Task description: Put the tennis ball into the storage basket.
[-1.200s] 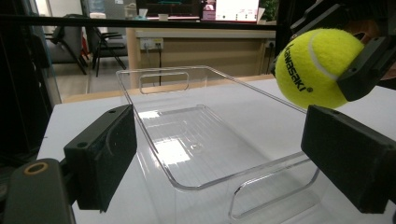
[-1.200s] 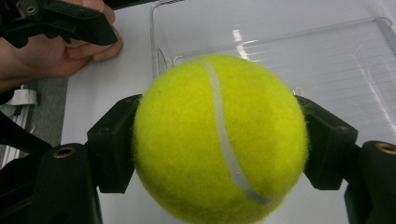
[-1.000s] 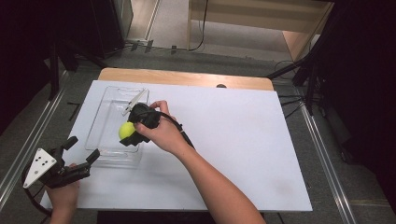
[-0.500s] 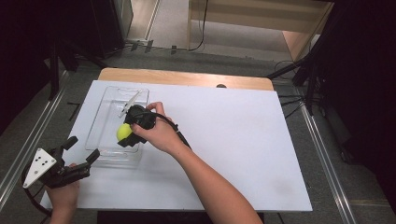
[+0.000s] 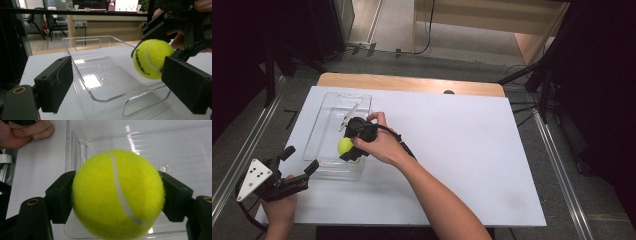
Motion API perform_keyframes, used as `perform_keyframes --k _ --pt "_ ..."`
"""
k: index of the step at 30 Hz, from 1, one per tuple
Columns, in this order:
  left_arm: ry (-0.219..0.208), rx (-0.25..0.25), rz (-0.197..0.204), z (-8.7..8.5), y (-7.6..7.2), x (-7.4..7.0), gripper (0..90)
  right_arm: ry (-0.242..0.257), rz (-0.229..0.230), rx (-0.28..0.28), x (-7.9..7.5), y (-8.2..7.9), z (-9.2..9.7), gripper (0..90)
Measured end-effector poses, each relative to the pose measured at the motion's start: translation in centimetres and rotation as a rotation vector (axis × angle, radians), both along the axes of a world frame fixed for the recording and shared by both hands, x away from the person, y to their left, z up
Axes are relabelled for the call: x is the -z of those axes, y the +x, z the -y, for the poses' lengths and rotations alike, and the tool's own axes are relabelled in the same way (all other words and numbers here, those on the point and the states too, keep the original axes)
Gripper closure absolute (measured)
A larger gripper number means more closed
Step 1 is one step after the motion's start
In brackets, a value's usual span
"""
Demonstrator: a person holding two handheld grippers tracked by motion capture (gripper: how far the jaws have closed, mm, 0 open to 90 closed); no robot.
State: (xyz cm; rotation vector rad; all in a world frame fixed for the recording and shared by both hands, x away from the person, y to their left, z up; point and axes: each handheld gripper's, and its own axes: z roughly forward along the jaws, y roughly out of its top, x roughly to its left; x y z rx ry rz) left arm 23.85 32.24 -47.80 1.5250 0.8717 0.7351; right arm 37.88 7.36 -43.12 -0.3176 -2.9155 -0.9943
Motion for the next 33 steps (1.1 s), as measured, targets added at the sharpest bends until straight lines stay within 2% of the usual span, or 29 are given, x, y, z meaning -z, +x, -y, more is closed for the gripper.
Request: perform_keyframes --k 1,3,4,5,10,12,13,15,17,18,19,21,23,33 --pt "0.001 0.000 0.000 0.0 0.0 0.0 11.1 -0.001 0.017 -0.004 0.0 0.0 0.0 21.3" --pt "0.000 0.001 0.000 0.0 0.0 0.0 11.0 0.005 0.004 0.004 -0.1 -0.1 0.1 17.6" --pt "0.000 0.001 0.000 0.0 0.0 0.0 11.0 0.019 0.012 -0.018 -0.2 0.1 0.3 14.7" --pt "0.000 0.001 0.000 0.0 0.0 0.0 11.1 0.020 -0.012 -0.005 -0.4 -0.1 0.4 13.4" --pt "-0.001 0.001 0.000 0.0 0.0 0.0 11.0 0.029 0.017 0.004 -0.7 -0.2 1.1 9.3" --pt "-0.001 0.001 0.000 0.0 0.0 0.0 11.0 0.033 0.008 0.021 -0.7 -0.5 1.5 8.9" --pt "-0.001 0.001 0.000 0.0 0.0 0.0 11.1 0.041 0.022 0.032 -0.7 -0.5 1.7 8.1" --pt "-0.001 0.002 0.000 0.0 0.0 0.0 11.0 0.051 0.028 0.031 -0.7 -0.4 2.1 0.7" --pt "0.002 0.004 0.000 0.1 0.0 0.0 11.0 0.049 0.014 0.060 -0.7 -0.7 2.6 0.7" --pt "0.002 0.003 0.000 0.1 0.0 0.0 11.0 0.060 0.031 0.053 -0.6 -0.7 2.8 0.7" --pt "0.003 0.003 0.001 0.1 0.0 0.0 11.1 0.049 0.022 0.074 -0.7 -0.9 3.1 0.6" --pt "0.004 0.002 0.001 0.1 0.0 0.0 11.0 0.067 0.040 0.077 -0.7 -0.8 3.6 0.6" --pt "0.005 0.001 0.000 0.1 0.0 0.0 11.0 0.076 0.024 0.096 -0.7 -0.9 4.2 0.0" --pt "0.008 0.002 0.001 0.1 0.0 0.0 11.1 0.082 0.039 0.137 -0.5 -1.2 6.6 0.0"
